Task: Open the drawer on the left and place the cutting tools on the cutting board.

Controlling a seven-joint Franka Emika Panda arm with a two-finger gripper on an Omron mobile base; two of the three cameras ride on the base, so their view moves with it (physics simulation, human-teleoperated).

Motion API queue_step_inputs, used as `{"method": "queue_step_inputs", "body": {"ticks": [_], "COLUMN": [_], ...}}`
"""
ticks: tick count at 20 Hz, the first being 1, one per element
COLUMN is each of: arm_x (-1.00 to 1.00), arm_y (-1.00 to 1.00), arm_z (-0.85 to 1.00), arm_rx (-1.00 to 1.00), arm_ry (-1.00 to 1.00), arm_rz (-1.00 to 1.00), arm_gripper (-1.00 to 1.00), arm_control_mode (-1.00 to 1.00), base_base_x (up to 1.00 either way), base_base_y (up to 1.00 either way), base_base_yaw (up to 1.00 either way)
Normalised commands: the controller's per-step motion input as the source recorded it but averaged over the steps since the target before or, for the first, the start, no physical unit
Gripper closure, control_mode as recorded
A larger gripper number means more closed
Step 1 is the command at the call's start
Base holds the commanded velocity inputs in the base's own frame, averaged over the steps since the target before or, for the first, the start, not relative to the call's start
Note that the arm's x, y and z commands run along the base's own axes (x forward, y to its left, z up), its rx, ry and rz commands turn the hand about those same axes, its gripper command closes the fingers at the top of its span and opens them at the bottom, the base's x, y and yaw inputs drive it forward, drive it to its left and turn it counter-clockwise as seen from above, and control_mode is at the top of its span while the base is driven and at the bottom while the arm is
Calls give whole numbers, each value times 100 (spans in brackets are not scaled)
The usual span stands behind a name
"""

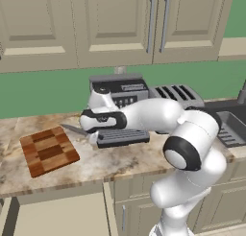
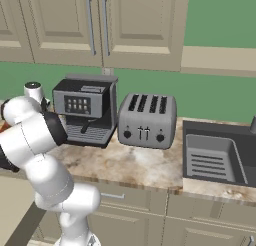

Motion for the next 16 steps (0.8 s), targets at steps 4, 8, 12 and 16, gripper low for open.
{"method": "queue_step_inputs", "body": {"ticks": [4,8,12,16], "arm_x": [11,14,15,15], "arm_y": [32,26,24,26], "arm_z": [-17,-15,-18,-18], "arm_rx": [-2,0,0,0], "arm_ry": [-2,-2,-3,-1], "arm_rz": [0,0,0,0], "arm_gripper": [100,100,100,100], "arm_control_mode": [-100,-100,-100,-100], "base_base_x": [0,0,0,0], "base_base_y": [0,0,0,0], "base_base_yaw": [0,0,0,0]}}
